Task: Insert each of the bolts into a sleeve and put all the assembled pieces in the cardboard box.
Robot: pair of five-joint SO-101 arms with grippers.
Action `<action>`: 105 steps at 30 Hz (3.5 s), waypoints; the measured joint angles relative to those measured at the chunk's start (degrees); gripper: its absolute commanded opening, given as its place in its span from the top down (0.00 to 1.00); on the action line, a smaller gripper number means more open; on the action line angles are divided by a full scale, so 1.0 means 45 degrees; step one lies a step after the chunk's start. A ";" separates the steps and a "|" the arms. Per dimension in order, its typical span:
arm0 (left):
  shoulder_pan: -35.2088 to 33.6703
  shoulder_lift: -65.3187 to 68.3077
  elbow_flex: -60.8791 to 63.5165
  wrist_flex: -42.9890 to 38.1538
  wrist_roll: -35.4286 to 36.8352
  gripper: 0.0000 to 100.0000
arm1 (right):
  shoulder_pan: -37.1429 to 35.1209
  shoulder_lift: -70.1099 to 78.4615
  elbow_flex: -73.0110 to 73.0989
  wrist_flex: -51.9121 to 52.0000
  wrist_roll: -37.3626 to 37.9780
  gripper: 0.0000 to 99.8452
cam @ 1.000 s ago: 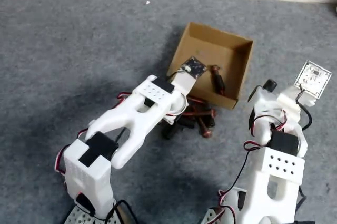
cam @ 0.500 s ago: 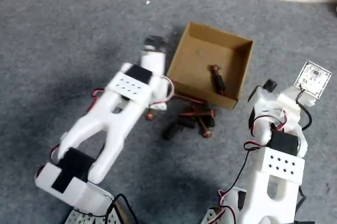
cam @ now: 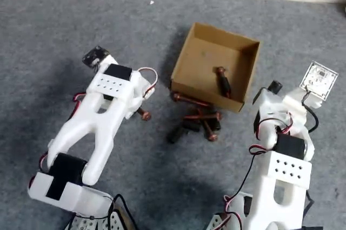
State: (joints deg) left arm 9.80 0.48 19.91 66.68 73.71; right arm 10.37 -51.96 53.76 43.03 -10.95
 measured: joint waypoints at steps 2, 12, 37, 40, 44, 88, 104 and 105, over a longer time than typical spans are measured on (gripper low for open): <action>-0.0020 0.0000 0.0000 0.0000 0.1153 1.00 | 0.0000 0.0000 0.0000 0.0000 0.0000 0.99; -0.0020 0.0000 0.0020 0.0000 0.4513 1.00 | -0.0039 0.0000 0.0000 0.0000 0.0000 0.99; -0.0371 0.0000 0.0020 0.0000 0.2833 0.75 | -0.0039 0.0000 0.0000 0.0000 0.0000 0.99; -0.0332 -0.0020 0.0020 0.0000 0.2696 0.71 | -0.0039 0.0000 0.0000 0.0000 0.0000 0.99; -0.0332 -0.0059 0.0020 0.0000 0.2618 0.70 | -0.0039 0.0000 0.0000 0.0000 0.0000 0.99; -0.1231 -0.0293 -0.0567 0.1797 -2.7761 0.71 | -0.0078 0.0000 0.0547 -0.1094 0.0117 0.99; -0.0625 0.0567 0.1055 -0.1504 -3.1883 0.71 | -0.0098 0.0000 0.0547 -0.1094 0.0156 0.99; -0.0488 0.1035 0.0821 -0.1504 -3.1883 0.71 | -0.0098 0.0000 0.0547 -0.1094 0.0156 0.99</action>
State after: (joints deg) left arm 7.60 5.14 23.60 59.91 -69.76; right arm 9.93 -51.96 56.22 38.11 -10.24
